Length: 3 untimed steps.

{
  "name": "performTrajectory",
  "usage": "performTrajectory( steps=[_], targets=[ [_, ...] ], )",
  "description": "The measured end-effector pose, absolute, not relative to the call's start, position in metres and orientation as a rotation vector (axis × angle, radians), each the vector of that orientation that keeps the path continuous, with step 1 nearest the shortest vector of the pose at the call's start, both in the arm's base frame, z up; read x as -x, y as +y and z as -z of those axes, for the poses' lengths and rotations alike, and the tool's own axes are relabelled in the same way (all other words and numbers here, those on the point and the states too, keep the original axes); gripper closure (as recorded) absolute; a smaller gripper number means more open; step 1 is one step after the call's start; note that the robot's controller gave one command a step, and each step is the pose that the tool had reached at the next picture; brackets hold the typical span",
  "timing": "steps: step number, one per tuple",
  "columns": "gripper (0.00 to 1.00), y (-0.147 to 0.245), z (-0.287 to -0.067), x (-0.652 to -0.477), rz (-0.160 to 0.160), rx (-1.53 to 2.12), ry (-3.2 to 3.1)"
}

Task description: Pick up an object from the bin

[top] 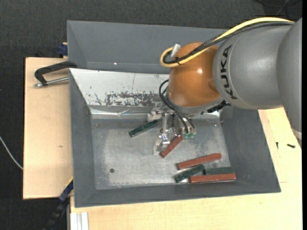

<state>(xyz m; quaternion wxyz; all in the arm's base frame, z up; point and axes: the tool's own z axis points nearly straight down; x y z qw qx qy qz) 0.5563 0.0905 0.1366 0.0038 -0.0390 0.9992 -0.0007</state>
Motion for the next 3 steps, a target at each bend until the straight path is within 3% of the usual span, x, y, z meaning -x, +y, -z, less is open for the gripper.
performTrajectory(
  steps=[1, 2, 3],
  targets=[
    [0.0, 0.076, -0.117, -0.569, -0.009, 0.193, 3.133],
    [0.0, 0.042, -0.084, -0.556, 0.002, 0.132, 3.135],
    [1.0, -0.019, -0.077, -0.587, -0.002, 0.386, 3.122]
  ],
)
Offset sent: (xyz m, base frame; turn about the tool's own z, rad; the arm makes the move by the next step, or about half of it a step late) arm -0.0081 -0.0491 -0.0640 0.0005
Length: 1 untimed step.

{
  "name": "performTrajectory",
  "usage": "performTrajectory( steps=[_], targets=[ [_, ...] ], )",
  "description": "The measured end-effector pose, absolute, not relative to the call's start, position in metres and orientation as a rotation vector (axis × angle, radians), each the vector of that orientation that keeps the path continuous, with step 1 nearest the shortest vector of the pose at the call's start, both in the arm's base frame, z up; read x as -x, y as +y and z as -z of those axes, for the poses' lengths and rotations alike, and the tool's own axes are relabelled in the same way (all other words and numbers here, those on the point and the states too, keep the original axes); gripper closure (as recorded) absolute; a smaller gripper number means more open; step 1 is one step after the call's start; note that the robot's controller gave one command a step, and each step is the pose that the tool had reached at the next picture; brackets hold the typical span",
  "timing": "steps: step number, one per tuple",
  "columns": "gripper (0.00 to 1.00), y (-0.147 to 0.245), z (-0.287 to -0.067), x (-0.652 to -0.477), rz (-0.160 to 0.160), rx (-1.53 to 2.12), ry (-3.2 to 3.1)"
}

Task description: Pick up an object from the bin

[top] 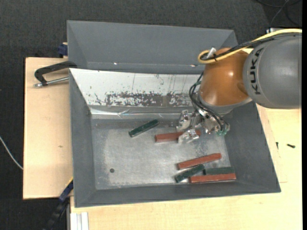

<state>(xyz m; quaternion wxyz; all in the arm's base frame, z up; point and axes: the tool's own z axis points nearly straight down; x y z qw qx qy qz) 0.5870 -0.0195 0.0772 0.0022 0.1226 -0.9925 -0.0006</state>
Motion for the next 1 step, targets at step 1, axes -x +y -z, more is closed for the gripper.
performTrajectory(
  steps=[1],
  targets=[
    [1.0, -0.0194, -0.0773, -0.5872, 0.002, -0.384, -3.115]
  ],
)
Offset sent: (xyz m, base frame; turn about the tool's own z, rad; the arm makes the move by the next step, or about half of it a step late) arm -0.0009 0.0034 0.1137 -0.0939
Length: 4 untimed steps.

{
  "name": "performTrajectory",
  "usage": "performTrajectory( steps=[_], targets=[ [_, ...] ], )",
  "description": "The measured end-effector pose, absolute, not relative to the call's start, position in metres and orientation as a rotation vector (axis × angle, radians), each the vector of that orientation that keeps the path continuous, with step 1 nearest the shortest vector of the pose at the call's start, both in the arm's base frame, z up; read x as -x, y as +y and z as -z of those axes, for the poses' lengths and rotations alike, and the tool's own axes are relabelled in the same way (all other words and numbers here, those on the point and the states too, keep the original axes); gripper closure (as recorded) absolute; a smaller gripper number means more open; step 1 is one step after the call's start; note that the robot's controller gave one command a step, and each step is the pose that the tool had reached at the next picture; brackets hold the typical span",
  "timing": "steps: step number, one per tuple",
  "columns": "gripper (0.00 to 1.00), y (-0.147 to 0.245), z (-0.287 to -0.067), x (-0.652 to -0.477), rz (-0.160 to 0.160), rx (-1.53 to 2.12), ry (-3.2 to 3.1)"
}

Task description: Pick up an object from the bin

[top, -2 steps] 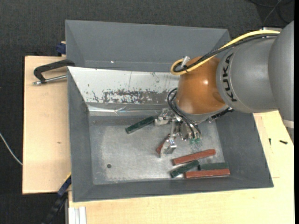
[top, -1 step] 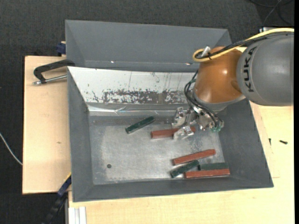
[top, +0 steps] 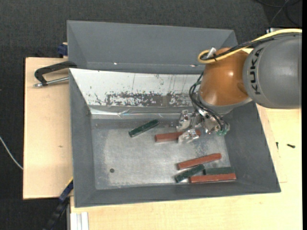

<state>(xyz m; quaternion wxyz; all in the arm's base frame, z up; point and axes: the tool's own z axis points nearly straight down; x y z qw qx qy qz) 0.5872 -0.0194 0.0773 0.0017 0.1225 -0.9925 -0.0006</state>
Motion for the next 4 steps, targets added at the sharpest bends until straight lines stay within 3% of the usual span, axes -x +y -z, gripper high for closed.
performTrajectory(
  steps=[1, 2, 3, 4],
  targets=[
    [1.0, -0.015, -0.192, -0.588, 0.001, -0.53, -3.103],
    [1.0, -0.015, -0.192, -0.587, 0.001, -0.53, -3.103],
    [1.0, -0.01, -0.248, -0.588, 0.002, -0.478, -3.109],
    [1.0, -0.009, -0.26, -0.589, 0.001, -0.472, -3.114]
  ],
)
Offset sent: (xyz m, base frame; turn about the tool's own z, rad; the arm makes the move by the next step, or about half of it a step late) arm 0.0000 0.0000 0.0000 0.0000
